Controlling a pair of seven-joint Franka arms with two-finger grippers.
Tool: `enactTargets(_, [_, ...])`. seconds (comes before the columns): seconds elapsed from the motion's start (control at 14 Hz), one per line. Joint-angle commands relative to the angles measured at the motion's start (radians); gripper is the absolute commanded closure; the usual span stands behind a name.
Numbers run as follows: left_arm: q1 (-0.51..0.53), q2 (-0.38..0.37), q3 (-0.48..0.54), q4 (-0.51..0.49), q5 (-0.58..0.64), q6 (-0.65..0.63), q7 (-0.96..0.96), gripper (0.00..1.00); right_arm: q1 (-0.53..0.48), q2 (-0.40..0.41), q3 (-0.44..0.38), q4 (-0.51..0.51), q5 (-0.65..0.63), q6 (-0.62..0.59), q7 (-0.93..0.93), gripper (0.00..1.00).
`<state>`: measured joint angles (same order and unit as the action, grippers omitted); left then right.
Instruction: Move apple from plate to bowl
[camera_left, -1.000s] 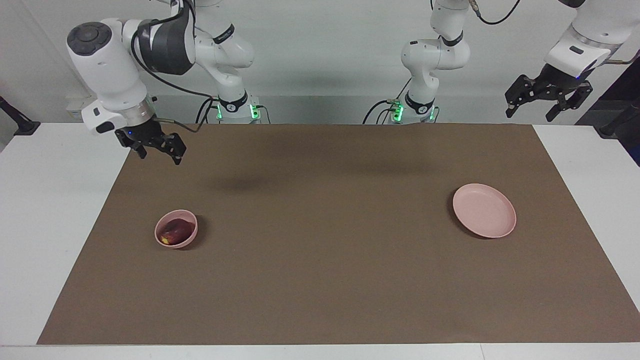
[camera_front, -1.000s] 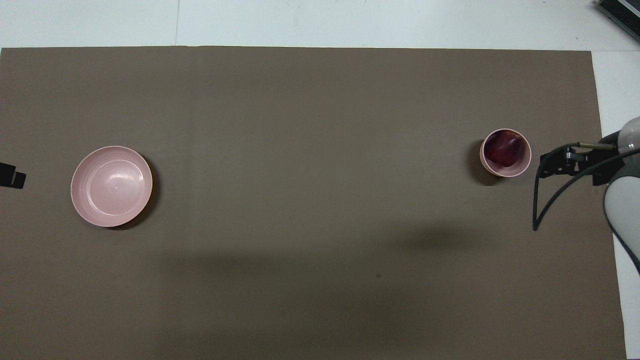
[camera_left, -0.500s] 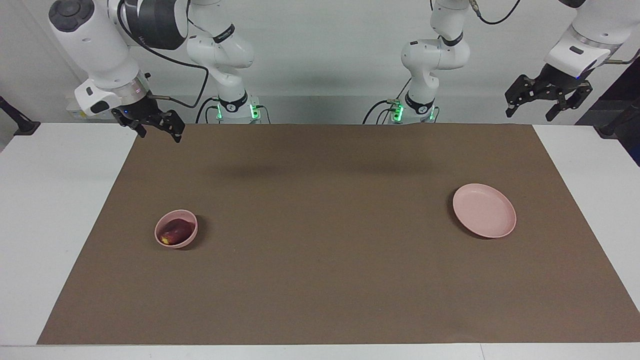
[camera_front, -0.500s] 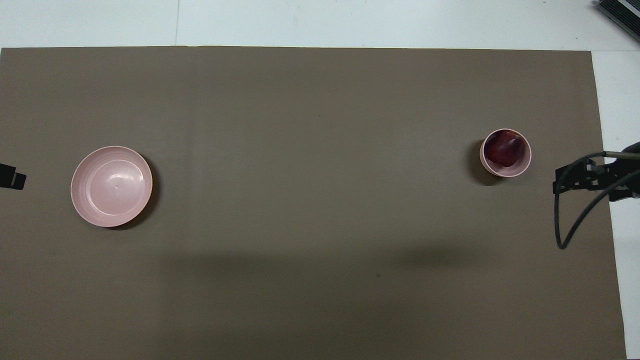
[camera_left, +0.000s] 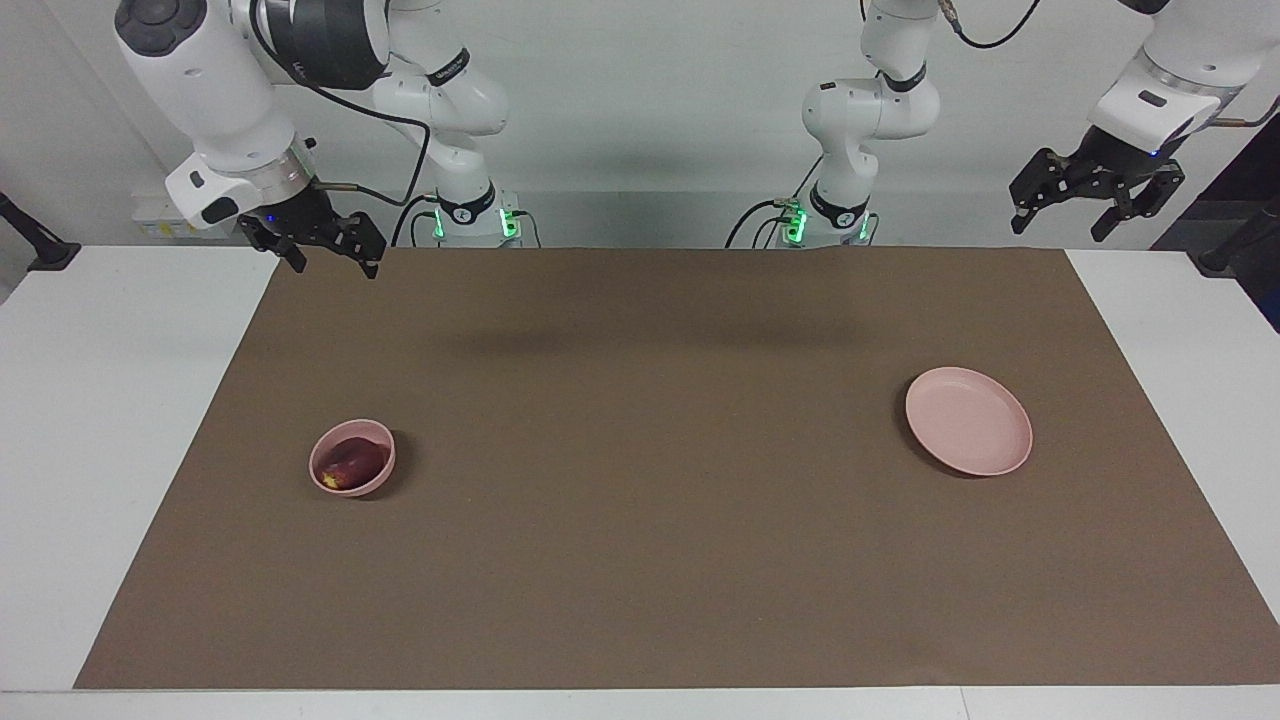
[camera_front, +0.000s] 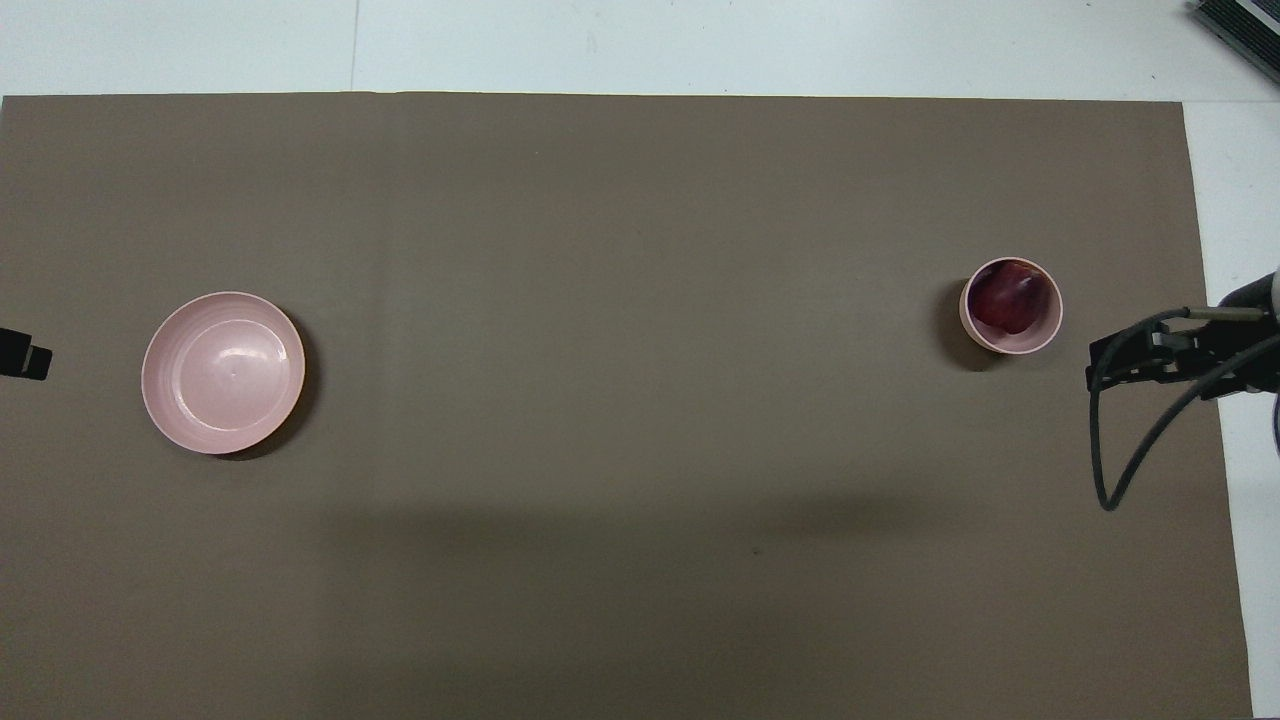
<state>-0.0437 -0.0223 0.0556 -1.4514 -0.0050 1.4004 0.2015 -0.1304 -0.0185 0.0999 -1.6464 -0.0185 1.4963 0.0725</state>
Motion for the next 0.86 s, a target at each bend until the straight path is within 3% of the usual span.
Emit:
enactTargets(0.0, [0.013,-0.025,-0.013,-0.029,0.011,0.003,0.001,0.0,-0.002,0.011,-0.017,0.022,0.02,-0.01,-0.022,0.0])
enactTargets(0.79, [0.013,-0.025,-0.011,-0.029,0.011,0.003,0.001,0.0,-0.021,0.011,-0.022,0.016,0.012,0.022,-0.02,0.0])
